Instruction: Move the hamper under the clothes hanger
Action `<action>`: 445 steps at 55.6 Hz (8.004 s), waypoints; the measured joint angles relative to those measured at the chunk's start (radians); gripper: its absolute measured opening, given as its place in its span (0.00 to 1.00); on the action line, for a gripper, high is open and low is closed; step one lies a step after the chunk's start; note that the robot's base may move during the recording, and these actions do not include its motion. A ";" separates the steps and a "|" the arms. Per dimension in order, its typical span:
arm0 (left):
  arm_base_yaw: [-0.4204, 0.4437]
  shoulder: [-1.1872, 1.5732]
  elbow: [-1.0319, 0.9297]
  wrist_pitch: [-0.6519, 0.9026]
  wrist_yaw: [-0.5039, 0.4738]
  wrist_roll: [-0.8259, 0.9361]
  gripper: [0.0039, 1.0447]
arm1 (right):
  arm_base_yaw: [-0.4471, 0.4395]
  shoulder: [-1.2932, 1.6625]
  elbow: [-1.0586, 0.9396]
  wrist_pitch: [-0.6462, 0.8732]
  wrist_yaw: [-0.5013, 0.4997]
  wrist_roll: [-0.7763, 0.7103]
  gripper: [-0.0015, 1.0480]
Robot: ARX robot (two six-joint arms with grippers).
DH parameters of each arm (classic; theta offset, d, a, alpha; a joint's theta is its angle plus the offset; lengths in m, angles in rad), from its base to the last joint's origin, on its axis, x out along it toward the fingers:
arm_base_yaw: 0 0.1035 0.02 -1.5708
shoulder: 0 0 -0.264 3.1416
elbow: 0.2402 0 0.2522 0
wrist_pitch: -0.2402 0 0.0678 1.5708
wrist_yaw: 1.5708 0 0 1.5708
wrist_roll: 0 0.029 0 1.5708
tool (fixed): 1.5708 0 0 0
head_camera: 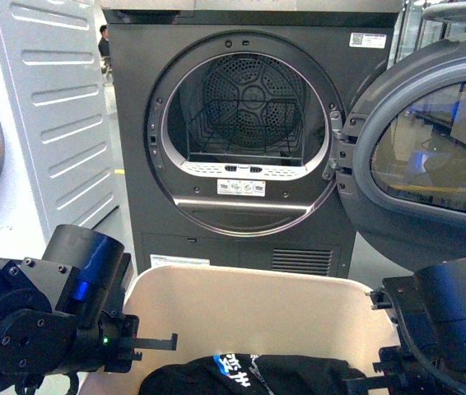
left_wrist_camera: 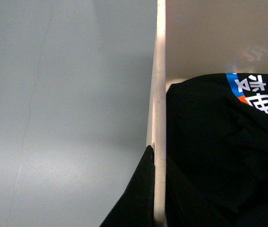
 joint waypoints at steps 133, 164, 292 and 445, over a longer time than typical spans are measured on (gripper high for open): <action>-0.029 -0.080 -0.098 0.044 -0.026 -0.042 0.03 | 0.015 -0.086 -0.109 0.064 -0.002 0.007 0.02; -0.029 -0.080 -0.098 0.044 -0.026 -0.042 0.03 | 0.015 -0.088 -0.109 0.064 -0.002 0.007 0.02; 0.014 0.196 0.150 0.152 -0.175 -0.120 0.03 | -0.016 0.222 0.189 0.131 -0.137 0.330 0.02; -0.012 0.311 0.341 0.013 -0.111 -0.309 0.94 | 0.036 0.404 0.509 -0.119 -0.074 0.259 0.94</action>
